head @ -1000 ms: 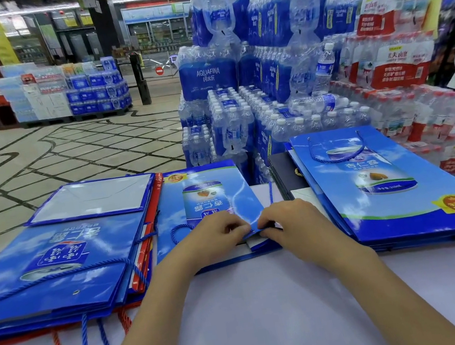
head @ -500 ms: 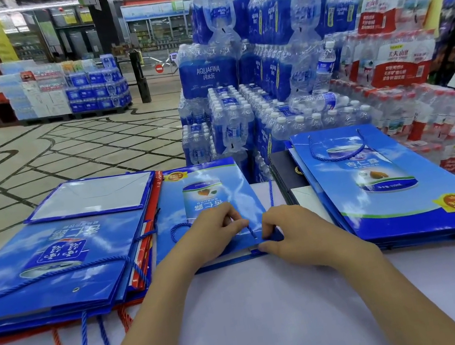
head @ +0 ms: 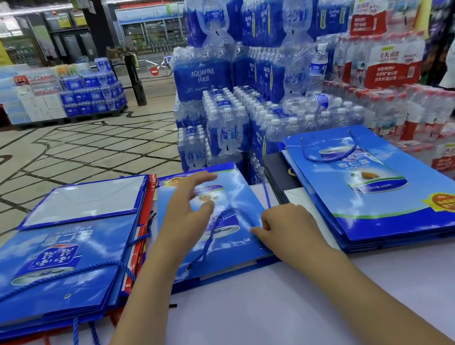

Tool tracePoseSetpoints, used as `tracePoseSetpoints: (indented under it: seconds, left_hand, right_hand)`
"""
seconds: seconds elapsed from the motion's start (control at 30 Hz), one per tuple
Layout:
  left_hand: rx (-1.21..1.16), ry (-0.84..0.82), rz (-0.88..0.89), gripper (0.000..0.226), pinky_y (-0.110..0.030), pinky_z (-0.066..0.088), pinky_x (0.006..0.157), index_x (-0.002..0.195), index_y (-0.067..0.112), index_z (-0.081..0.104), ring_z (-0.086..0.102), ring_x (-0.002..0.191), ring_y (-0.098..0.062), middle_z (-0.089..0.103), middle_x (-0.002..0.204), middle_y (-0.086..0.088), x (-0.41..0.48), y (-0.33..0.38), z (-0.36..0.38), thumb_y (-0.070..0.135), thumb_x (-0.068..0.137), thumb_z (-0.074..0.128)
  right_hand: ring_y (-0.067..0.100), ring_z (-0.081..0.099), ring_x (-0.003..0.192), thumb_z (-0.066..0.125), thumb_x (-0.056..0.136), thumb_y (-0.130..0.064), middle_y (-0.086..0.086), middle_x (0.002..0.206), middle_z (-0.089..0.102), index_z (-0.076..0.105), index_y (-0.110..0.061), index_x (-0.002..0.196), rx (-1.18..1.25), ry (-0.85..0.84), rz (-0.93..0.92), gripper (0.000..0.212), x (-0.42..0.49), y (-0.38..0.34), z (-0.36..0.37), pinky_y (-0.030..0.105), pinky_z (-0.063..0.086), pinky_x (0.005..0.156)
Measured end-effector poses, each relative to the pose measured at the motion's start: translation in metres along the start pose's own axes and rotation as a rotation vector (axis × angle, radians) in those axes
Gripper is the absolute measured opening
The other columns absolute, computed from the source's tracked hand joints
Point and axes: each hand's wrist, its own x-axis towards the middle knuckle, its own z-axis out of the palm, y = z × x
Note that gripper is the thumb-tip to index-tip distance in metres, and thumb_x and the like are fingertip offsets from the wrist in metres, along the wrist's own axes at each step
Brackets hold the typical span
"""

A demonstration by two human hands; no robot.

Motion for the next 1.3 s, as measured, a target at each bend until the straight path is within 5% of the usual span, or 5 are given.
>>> tracePoseSetpoints:
  seconds: [0.2,0.47,0.8,1.03,1.3]
  left_hand:
    - [0.591,-0.579,-0.039,0.037,-0.028,0.03,0.111,0.122,0.03,0.059,0.039,0.131,-0.007,0.046,0.137,0.012,-0.014,-0.003,0.019,0.017,0.087,0.055]
    - [0.562,-0.673,-0.203,0.065,-0.019,0.029,0.1,0.132,0.038,0.045,0.036,0.128,0.0,0.038,0.136,0.023,-0.019,0.006,0.014,0.058,0.076,0.071]
    - [0.582,-0.201,0.073,0.036,-0.041,0.046,0.091,0.122,0.025,0.053,0.056,0.111,-0.025,0.063,0.124,0.0,-0.012,0.011,0.022,0.045,0.096,0.039]
    - [0.543,-0.048,0.14,0.046,-0.043,0.048,0.086,0.117,0.025,0.056,0.059,0.101,-0.029,0.067,0.111,-0.001,-0.009,0.012,0.019,0.055,0.092,0.032]
    - [0.655,0.203,0.201,0.028,-0.033,0.031,0.059,0.114,0.019,0.06,0.058,0.076,-0.032,0.059,0.076,0.002,-0.005,0.02,0.004,0.035,0.101,0.041]
  right_hand:
    - [0.029,0.058,0.097,0.039,0.102,-0.031,0.008,0.109,0.059,0.058,-0.011,0.106,-0.049,0.054,0.059,0.027,-0.002,-0.006,0.004,0.031,0.03,0.068]
    - [0.029,0.059,0.093,0.043,0.096,-0.016,0.007,0.102,0.067,0.062,-0.011,0.1,0.219,0.12,0.248,0.021,0.003,0.0,0.001,0.034,0.037,0.069]
    - [0.019,0.072,0.078,0.051,0.095,-0.005,0.013,0.089,0.071,0.064,-0.007,0.096,1.606,0.324,0.527,0.013,0.013,0.001,-0.018,0.028,0.058,0.072]
    - [0.031,0.072,0.088,0.057,0.093,-0.011,0.022,0.101,0.071,0.06,0.0,0.12,1.56,-0.53,0.418,0.029,-0.006,-0.028,-0.003,0.034,0.059,0.076]
    - [0.032,0.071,0.09,0.059,0.096,-0.024,0.026,0.112,0.068,0.055,-0.004,0.122,1.658,-0.632,0.43,0.033,-0.007,-0.032,-0.006,0.033,0.06,0.077]
